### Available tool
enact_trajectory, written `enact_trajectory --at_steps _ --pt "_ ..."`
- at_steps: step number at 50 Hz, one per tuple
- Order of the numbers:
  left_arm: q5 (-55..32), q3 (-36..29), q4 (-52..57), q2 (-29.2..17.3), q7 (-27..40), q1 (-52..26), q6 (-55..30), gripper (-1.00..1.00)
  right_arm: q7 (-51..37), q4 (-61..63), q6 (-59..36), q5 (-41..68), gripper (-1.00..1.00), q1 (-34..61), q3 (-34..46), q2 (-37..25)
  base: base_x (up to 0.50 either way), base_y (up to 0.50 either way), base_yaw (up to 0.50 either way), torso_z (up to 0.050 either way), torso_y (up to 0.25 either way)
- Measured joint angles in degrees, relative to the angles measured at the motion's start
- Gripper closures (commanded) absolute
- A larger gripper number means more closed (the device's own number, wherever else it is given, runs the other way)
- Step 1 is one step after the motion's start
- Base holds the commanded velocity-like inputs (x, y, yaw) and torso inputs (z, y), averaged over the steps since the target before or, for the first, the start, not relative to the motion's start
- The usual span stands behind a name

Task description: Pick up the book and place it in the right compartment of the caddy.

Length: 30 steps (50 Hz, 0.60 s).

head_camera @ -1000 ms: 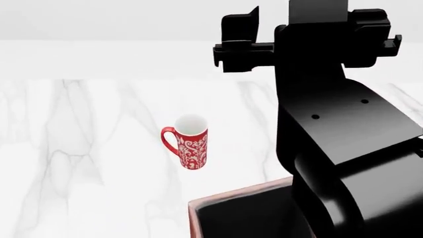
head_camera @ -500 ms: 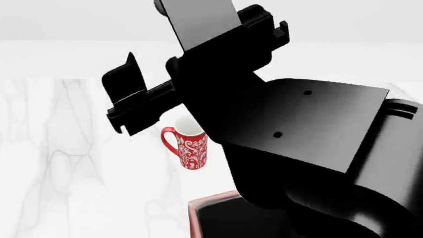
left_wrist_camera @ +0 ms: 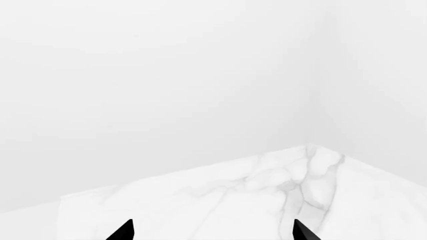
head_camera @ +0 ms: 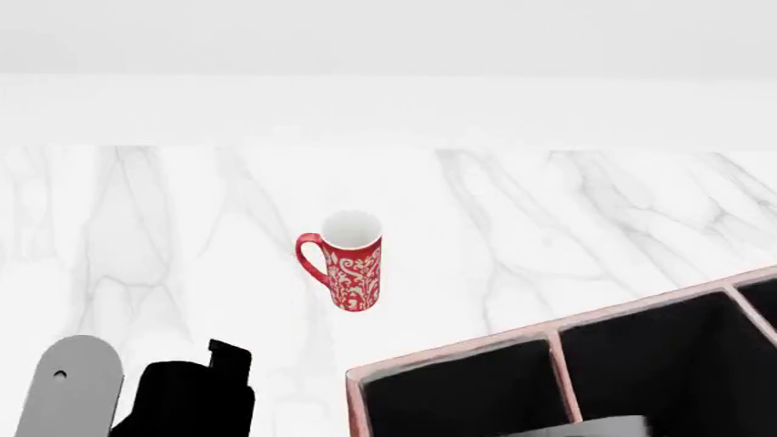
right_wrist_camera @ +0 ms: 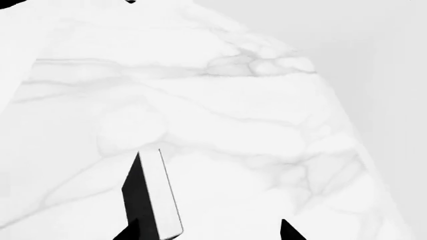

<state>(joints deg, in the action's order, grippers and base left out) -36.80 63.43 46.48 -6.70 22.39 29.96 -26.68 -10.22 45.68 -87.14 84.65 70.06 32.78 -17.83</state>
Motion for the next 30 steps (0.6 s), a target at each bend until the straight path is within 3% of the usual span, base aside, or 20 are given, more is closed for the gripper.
enact_trajectory --at_steps 30 --pt "0.56 -0.89 -1.06 0.18 -0.2 0.15 0.93 -1.0 12.19 8.05 7.5 -18.29 -1.0 -2.71 15.59 -5.13 0.0 0.0 0.0 0.0 0.0"
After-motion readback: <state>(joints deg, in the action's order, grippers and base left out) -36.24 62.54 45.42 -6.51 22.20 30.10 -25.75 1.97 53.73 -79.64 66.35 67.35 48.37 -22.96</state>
